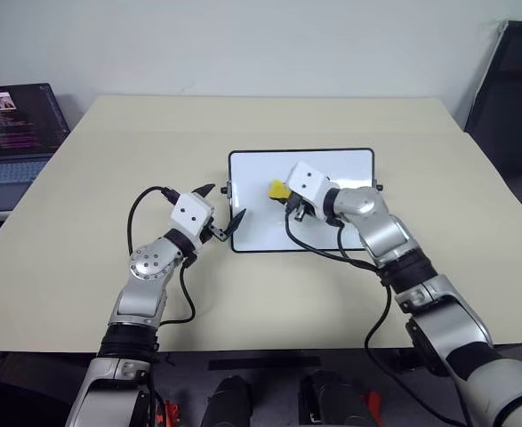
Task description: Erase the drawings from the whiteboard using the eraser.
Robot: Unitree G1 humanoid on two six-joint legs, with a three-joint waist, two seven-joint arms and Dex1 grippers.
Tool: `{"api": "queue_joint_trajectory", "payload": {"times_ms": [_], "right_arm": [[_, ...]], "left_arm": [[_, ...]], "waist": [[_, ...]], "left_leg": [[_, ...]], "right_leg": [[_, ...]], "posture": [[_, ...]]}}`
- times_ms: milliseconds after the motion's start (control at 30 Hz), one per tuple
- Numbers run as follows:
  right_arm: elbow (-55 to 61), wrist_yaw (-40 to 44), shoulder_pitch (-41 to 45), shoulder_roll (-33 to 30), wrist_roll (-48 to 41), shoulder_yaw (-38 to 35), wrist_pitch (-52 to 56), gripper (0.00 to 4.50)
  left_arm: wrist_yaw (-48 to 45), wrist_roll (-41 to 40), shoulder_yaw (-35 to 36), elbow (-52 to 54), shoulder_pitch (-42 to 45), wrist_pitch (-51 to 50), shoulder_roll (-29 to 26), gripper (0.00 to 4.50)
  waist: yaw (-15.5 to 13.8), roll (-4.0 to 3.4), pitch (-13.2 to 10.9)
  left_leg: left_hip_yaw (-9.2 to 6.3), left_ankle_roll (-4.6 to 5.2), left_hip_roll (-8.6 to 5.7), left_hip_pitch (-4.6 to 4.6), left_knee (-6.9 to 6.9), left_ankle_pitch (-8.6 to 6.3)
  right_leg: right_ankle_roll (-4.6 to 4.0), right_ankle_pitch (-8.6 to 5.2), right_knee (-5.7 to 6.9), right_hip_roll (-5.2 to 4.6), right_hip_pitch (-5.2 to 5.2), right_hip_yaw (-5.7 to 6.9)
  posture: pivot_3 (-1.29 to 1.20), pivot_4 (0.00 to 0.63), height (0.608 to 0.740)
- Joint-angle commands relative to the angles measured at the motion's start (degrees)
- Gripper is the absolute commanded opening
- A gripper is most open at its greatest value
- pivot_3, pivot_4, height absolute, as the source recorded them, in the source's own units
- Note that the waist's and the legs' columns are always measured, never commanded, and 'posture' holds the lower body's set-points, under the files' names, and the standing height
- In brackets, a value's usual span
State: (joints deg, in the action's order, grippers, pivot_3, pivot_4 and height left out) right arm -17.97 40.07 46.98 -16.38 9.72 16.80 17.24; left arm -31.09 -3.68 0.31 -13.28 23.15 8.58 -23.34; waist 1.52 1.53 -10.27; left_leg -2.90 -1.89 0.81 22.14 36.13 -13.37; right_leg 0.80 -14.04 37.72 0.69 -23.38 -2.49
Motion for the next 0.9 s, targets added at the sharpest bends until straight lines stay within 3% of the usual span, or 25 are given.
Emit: {"api": "queue_joint_trajectory", "payload": {"times_ms": [33,167,433,633,900], "right_arm": [[12.3,0.3,-3.3,-3.2,-2.0,-4.4,8.4,1.21],[24.5,-1.2,-8.1,-6.6,-3.9,-9.4,19.3,1.21],[37.0,-5.7,-14.1,-11.9,-7.3,-22.0,39.6,1.21],[38.4,-10.4,-17.7,-11.2,-10.4,-31.7,51.3,1.21],[38.3,-16.8,-22.7,-5.6,-13.5,-38.5,55.0,1.21]], "left_arm": [[-2.8,-2.8,-0.5,3.6,1.3,0.9,0.6,4.5],[-8.7,-6.2,-1.8,3.9,2.1,0.9,1.8,4.5],[-21.8,-11.3,-6.4,2.6,4.8,1.0,3.7,4.5],[-29.6,-11.4,-10.0,-2.4,7.6,3.3,5.8,4.5],[-34.6,-10.9,-10.9,-7.0,9.3,6.2,8.0,4.5]], "waist": [[0.0,0.0,0.0],[0.0,0.0,0.0],[0.1,0.02,0.0],[0.3,0.02,0.0],[0.3,0.02,0.0]], "left_leg": [[-0.01,0.0,0.0,0.11,-0.01,0.0],[-0.02,-0.02,-0.01,0.81,0.01,0.01],[-0.02,-0.02,-0.14,0.8,-0.03,0.0],[0.04,-0.01,-0.17,0.77,-0.01,0.01],[0.06,-0.01,-0.15,0.78,-0.01,0.01]], "right_leg": [[0.01,-0.01,0.0,0.0,-0.09,0.0],[0.02,0.01,0.1,-0.05,-0.74,0.01],[0.04,0.0,0.05,0.0,-0.74,0.05],[0.04,-0.01,0.04,0.13,-0.73,-0.02],[0.04,-0.01,0.05,0.16,-0.74,-0.05]], "posture": [[0.0,0.15,0.74],[0.0,0.15,0.74],[0.0,0.15,0.74],[0.0,0.15,0.74],[0.0,0.15,0.74]]}}
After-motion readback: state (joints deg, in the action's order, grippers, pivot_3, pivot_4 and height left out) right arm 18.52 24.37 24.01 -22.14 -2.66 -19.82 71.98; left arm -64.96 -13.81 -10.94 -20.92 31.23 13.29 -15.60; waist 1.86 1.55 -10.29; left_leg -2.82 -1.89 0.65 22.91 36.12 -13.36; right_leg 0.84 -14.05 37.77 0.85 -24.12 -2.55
